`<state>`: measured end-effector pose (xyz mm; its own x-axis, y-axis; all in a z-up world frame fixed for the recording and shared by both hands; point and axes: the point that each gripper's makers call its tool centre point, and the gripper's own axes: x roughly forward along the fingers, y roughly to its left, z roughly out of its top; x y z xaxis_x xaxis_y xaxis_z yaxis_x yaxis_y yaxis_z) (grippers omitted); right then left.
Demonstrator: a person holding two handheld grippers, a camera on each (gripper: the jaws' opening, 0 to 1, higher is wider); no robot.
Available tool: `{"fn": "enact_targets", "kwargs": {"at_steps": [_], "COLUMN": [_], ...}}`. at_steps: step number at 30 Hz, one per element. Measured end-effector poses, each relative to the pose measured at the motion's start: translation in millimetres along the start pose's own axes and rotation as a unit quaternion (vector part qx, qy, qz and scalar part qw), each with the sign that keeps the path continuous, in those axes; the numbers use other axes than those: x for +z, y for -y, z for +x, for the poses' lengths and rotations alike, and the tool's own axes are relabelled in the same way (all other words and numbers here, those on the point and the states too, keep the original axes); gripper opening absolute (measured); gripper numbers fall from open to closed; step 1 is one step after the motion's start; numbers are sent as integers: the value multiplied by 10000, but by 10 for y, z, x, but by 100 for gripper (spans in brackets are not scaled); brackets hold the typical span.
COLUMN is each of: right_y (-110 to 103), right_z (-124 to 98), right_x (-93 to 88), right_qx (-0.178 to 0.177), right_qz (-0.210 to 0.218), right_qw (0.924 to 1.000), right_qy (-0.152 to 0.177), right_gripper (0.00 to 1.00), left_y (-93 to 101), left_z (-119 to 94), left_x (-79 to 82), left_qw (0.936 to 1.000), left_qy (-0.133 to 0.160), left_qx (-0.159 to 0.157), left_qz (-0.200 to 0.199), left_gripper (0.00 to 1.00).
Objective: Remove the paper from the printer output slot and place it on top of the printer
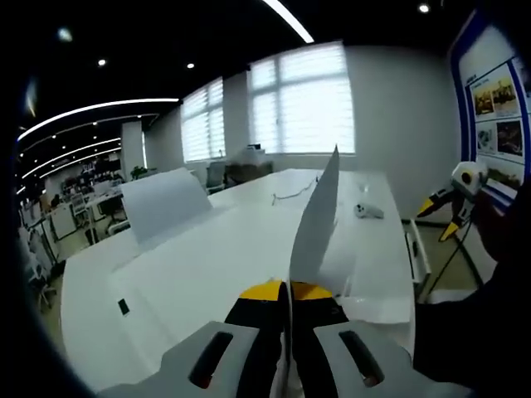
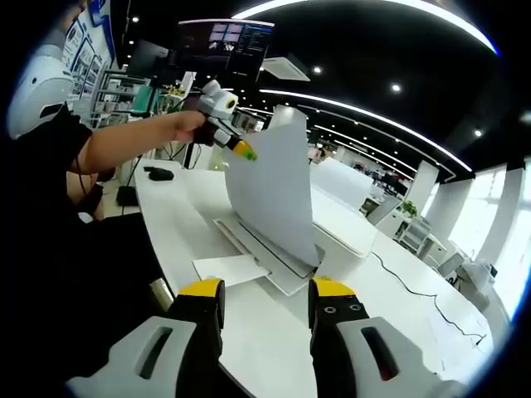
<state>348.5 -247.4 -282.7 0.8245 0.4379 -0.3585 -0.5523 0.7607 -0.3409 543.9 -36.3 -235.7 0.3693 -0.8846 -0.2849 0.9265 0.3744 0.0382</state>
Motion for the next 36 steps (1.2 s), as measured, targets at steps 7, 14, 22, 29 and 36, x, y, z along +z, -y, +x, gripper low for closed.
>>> {"fn": "enact_targets", "kwargs": {"at_steps": [7,14,22,29,36], "right_y": [14,12,40,46,36], "right_z": [-18,-11,-14,-9,-1], "right_x": [14,31,24,-6,-13], "right_qx": [-26,-4,-3,-6,-1], "right_qz": [-6,-21,-15,17,26], "right_qw": [10000,10000,10000,10000,10000], "right_qy": [13,24,22,1,-4], "right_gripper": [36,36,36,36,36], "left_y": [-35,-157,-248,-311,-343], "left_z": [0,-11,-15,0,-10], "left_x": [28,41,94,108,147], "left_qw": [9998,9993,9971,9953,9934], "left_qy": [77,125,336,456,612], "left_qx": [-34,59,56,74,82], "left_qz": [-153,-359,-679,-854,-970], "left_gripper": [6,6,6,6,6]}}
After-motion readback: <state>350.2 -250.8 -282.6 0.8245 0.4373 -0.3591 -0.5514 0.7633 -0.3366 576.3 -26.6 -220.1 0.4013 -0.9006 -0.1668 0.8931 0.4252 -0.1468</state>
